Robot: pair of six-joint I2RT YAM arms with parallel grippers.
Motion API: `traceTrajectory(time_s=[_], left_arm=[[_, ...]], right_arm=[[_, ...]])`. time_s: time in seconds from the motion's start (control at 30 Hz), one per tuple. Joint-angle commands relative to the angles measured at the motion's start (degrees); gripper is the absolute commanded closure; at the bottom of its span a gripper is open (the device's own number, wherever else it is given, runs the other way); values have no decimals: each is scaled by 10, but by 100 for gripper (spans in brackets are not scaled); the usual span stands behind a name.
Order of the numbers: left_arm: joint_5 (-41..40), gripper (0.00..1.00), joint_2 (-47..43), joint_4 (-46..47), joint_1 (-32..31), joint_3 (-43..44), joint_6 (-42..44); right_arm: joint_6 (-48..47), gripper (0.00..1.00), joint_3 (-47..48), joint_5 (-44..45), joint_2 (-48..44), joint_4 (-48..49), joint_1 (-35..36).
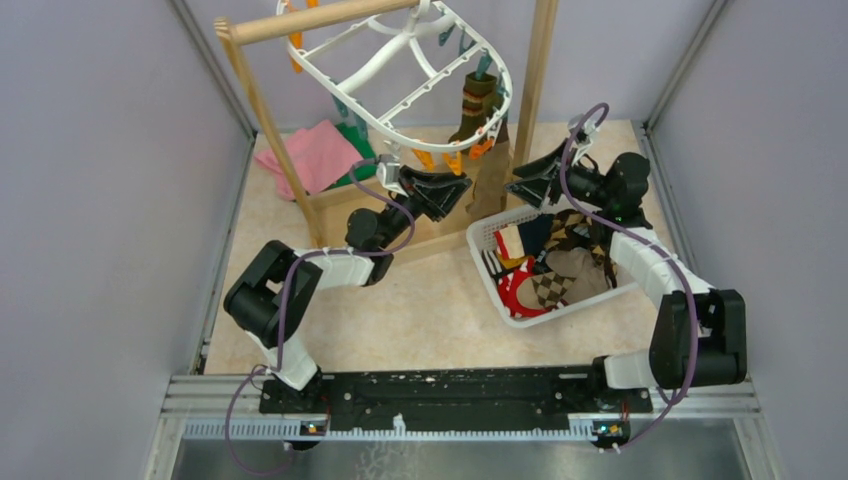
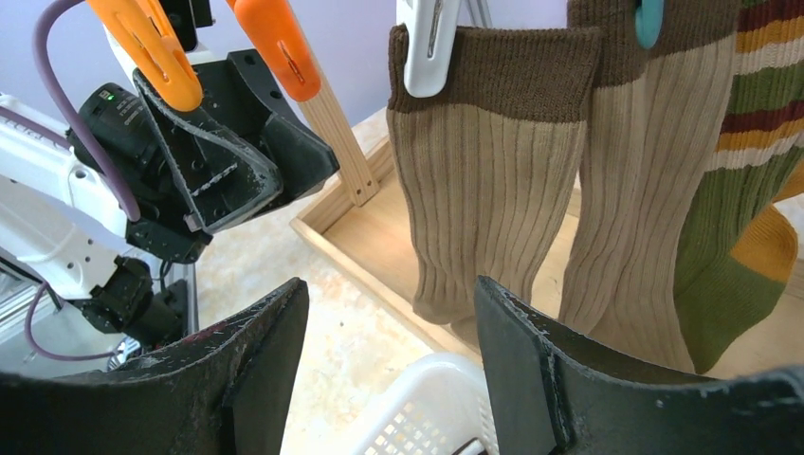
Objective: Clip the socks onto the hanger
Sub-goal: Rotate the hanger at the clothesline.
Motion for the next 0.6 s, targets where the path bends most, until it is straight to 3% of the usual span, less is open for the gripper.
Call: traceTrajectory(time_s=[0.0,0.2,0.33,0.43,0.57], left_arm=[[5,60,-13,155,3,-7,4],[7,60,-18,161,8,-25,1],[18,54,-37,169,16,-74,-2],[38,44,-66,166,25,-133,5],[74,33,-134,95,34,-211,42]], right_arm=[[-2,36,-1,-7,0,26,5],[-15,36,2,-13,-4,12,5],[-79,36,9,-19,-27,-54,5],[-150,36,20,-23,-50,-138,5],[-308,35,51,-32,-79,-333,5]])
